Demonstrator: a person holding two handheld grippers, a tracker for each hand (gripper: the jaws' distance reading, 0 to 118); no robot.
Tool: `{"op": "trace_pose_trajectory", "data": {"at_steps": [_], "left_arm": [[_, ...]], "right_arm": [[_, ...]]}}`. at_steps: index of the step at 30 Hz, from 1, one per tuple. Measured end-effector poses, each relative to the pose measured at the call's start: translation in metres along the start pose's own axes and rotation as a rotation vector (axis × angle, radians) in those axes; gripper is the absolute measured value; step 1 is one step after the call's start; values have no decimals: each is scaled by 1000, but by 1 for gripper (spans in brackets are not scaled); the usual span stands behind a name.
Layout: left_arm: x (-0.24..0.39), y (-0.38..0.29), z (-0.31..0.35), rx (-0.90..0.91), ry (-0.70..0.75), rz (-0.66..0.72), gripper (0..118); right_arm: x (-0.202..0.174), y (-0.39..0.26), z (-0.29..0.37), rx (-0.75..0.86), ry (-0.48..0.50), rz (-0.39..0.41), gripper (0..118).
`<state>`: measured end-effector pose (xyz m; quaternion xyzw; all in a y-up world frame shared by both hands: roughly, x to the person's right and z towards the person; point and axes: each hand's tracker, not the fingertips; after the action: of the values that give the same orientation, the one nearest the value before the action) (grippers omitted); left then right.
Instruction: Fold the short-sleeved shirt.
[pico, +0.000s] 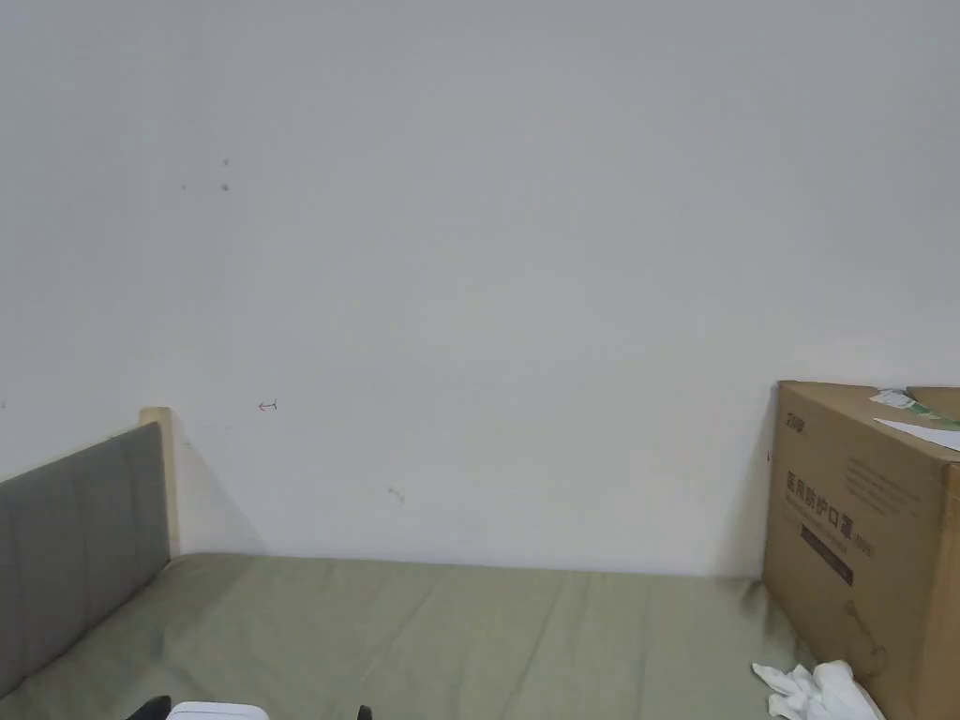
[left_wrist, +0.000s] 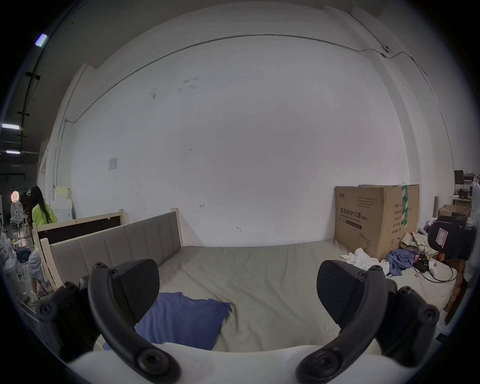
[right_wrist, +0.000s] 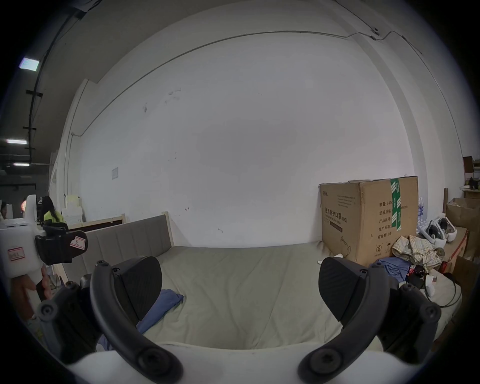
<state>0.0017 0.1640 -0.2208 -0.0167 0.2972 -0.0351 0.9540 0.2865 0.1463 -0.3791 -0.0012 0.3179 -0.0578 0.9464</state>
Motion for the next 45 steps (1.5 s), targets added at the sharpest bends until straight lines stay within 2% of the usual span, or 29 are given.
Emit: {"op": "trace_pose_trajectory", "data": {"at_steps": [10, 18, 19, 20, 21, 22, 23, 24, 25, 27, 30, 32, 36, 45], "left_arm": [[-1, 1, -3, 27, 24, 25, 118], [1, 5, -4, 11, 22, 20, 118], [0, 5, -5, -4, 11, 31, 118], [0, 6, -5, -32, -20, 48, 112], [-3, 6, -3, -23, -70, 70, 58], [-3, 6, -1, -1, -93, 82, 2], [-1, 5, -2, 1, -43, 66, 3], [2, 5, -3, 38, 75, 60, 3], [-1, 4, -6, 31, 60, 50, 3], [-10, 6, -10, -6, -12, 114, 3], [-23, 6, -6, 2, 14, 135, 3], [-32, 6, -2, 7, 48, 119, 3], [-74, 3, 13, -4, 112, 122, 3], [-177, -24, 45, -113, 348, 99, 3]], "right_arm": [[-7, 1, 2, 8, 15, 111, 118], [-10, 3, 3, 11, -11, 154, 118], [-10, 4, 4, 10, -7, 148, 108], [-9, 6, 5, -2, 16, 132, 59], [-8, 7, 8, 29, 28, 111, 3], [-12, 7, 6, 42, -55, 133, 3], [-14, 5, 8, 69, -152, 165, 3], [-11, 5, 11, 79, -113, 133, 3], [-7, 9, 11, 36, -65, 89, 3], [-4, 12, 9, 6, -49, 40, 3], [-15, 13, 8, 39, -77, 105, 3], [-26, 14, 2, 42, -58, 106, 3], [-65, 11, -22, 41, 27, 95, 3], [-205, -23, -78, -17, 366, 75, 3]]}}
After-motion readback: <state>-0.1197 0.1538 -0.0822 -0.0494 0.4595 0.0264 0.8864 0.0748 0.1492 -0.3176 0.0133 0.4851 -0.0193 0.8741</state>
